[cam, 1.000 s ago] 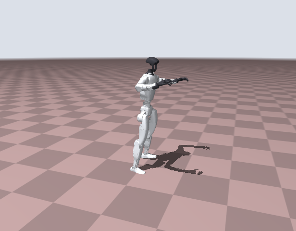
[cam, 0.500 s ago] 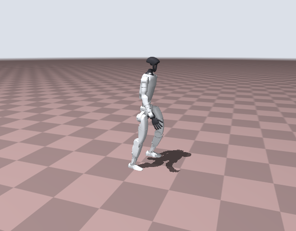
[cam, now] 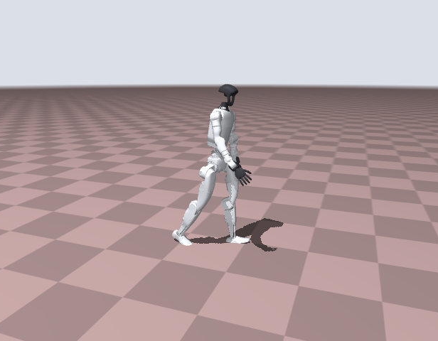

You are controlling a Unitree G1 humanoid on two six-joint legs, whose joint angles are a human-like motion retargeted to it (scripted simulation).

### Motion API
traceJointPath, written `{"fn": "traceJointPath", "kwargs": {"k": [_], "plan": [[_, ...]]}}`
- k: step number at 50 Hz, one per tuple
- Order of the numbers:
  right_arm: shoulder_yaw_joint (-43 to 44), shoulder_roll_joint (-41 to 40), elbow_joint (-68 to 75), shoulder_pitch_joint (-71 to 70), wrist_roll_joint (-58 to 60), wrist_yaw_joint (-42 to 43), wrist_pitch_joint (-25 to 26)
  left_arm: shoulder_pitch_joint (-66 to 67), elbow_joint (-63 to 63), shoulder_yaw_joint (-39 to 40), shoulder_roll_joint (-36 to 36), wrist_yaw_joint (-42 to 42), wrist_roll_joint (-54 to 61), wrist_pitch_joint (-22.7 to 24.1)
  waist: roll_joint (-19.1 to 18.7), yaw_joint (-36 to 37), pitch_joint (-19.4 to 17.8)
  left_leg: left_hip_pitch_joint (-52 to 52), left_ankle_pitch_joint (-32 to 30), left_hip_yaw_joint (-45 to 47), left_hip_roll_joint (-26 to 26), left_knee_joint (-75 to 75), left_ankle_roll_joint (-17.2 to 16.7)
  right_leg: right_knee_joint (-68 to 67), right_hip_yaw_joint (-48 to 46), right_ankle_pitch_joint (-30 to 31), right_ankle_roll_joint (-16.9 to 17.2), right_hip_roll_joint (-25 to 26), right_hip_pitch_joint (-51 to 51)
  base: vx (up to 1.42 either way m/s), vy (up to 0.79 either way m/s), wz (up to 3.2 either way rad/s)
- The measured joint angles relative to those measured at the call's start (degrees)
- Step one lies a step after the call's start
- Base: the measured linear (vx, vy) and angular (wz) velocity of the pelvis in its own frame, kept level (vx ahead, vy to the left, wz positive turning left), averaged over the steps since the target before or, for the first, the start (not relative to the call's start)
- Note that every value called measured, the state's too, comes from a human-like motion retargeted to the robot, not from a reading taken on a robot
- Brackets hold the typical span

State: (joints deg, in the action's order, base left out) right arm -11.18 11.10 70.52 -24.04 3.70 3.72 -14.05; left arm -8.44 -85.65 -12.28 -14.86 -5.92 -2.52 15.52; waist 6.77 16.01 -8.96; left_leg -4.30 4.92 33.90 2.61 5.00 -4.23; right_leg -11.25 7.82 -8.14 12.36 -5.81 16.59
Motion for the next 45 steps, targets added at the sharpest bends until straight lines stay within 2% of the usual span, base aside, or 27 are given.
{"fn": "traceJointPath", "kwargs": {"k": [4, 8, 10, 15, 19, 23, 25, 28, 31, 33, 38, 42, 45], "plan": [[0.92, -1.03, -3.14, 5.13, -2.83, -1.7, -0.72, -7.32, -2.75, -2.79, -2.42, -0.05, -1.49, -0.12, 0.71, -2.0, 3.0, 3.53, 2.17, -1.97, 0.53, 0.0, 0.5, -12.18, 0.21, 6.98, 0.41, 2.11, -3.37, 0.55, 0.23, 0.2], [1.44, -0.93, -3.97, 9.8, -4.71, -2.28, -0.62, -15.3, -2.14, -6.41, -3.66, 0.73, -3.09, -0.63, 0.83, -3.73, 5.59, 5.82, 4.9, -3.82, 0.99, 0.0, 1.62, -32.14, -1.44, 12.35, 0.78, 3.61, -13.83, 0.45, 0.22, 0.26], [2.03, -0.56, -3.36, 11.59, -4.91, -1.92, 0.01, -19.38, -0.62, -7.28, -3.9, 1.91, -3.48, -1.34, 0.71, -4.51, 6.29, 6.68, 5.94, -4.46, 1.01, -0.09, 1.78, -40.07, -3.82, 12.26, -0.43, 2.85, -19.45, 0.4, 0.2, 0.26], [4.03, 0.87, 0.22, 14.8, -4.54, -2.15, 1.71, -28.55, 5.04, -6.62, -3.44, 4.16, -2.77, -3.26, -0.44, -7.79, 5.6, 9.5, 8.69, -7.06, 0.69, -0.93, 0.94, -45.27, -12.68, 3.0, -6.64, -1.86, -28.26, 0.37, 0.18, 0.49], [5.0, 1.77, 3.74, 16.97, -3.77, -4.17, 2.42, -33.72, 9.54, -6.24, -2.72, 4.38, -1.36, -3.48, -1.24, -11.45, 4.36, 11.65, 10.52, -10.01, 0.08, -1.72, 0.35, -38.52, -16.24, -1.81, -7.57, -2.16, -32.26, 0.36, 0.13, 0.71], [5.52, 2.0, 6.76, 19.02, -2.6, -6.83, 3.07, -36.66, 12.55, -6.47, -2.14, 4.09, -0.82, -3.26, -1.56, -14.59, 2.88, 13.99, 12.11, -12.58, -0.83, -2.38, -0.02, -26.52, -17.77, -1.53, -6.67, -1.21, -34.59, 0.37, 0.08, 0.62], [5.89, 1.9, 7.98, 19.91, -2.02, -8.1, 3.48, -37.44, 12.97, -6.63, -1.82, 3.81, -0.82, -3.13, -1.57, -15.93, 1.88, 15.45, 12.9, -13.8, -1.4, -2.66, -0.19, -18.57, -18.54, 0.8, -6.0, -0.82, -34.57, 0.39, 0.05, 0.58], [7.2, 1.59, 9.59, 20.91, -0.82, -9.55, 4.53, -38.09, 11.33, -6.95, -1.13, 3.38, -1.11, -3.23, -1.16, -17.77, -0.11, 18.22, 14.21, -15.84, -2.73, -3.09, -0.27, -4.16, -19.75, 7.87, -4.54, -0.72, -32.57, 0.41, 0.02, 0.62], [9.55, 1.06, 11.3, 21.38, 1.84, -10.9, 6.06, -38.65, 6.78, -7.28, -0.28, 2.64, -2.88, -3.91, -0.43, -19.24, -2.5, 21.55, 15.7, -17.96, -4.11, -3.5, -0.12, 9.08, -20.27, 15.16, -2.06, -0.99, -30.01, 0.45, -0.02, 0.61], [11.39, 0.61, 12.57, 21.42, 4.0, -12.02, 6.72, -38.89, 2.48, -7.36, 0.31, 1.57, -5.35, -4.32, -0.2, -19.83, -3.75, 23.51, 16.66, -19.05, -4.53, -3.72, -0.07, 15.26, -19.99, 17.07, -0.14, -0.98, -29.2, 0.48, -0.04, 0.49], [14.95, 0.13, 14.99, 21.41, 6.98, -15.05, 7.45, -35.93, -5.95, -8.55, 1.76, -2.91, -12.21, -5.09, -1.46, -20.67, -4.39, 26.0, 17.97, -20.85, -3.62, -4.63, 0.19, 16.25, -19.27, 12.67, 2.59, -0.71, -31.51, 0.5, -0.08, 0.39], [16.42, 1.12, 16.04, 20.38, 6.67, -15.32, 7.62, -29.53, -6.21, -10.02, 2.63, -4.81, -15.59, -4.75, -2.66, -20.72, -3.66, 26.78, 16.67, -22.88, -3.38, -6.08, 1.66, 16.25, -21.1, 15.55, 2.46, -1.45, -30.0, 0.57, -0.12, 0.32], [15.92, 2.06, 16.04, 19.46, 4.47, -14.1, 6.72, -22.48, -3.9, -9.53, 2.56, -3.92, -17.76, -3.82, -3.29, -19.78, -3.21, 27.76, 13.49, -24.03, -3.24, -8.09, 2.89, 16.25, -21.91, 16.37, 2.13, -1.85, -27.4, 0.63, -0.17, 0.03]]}}
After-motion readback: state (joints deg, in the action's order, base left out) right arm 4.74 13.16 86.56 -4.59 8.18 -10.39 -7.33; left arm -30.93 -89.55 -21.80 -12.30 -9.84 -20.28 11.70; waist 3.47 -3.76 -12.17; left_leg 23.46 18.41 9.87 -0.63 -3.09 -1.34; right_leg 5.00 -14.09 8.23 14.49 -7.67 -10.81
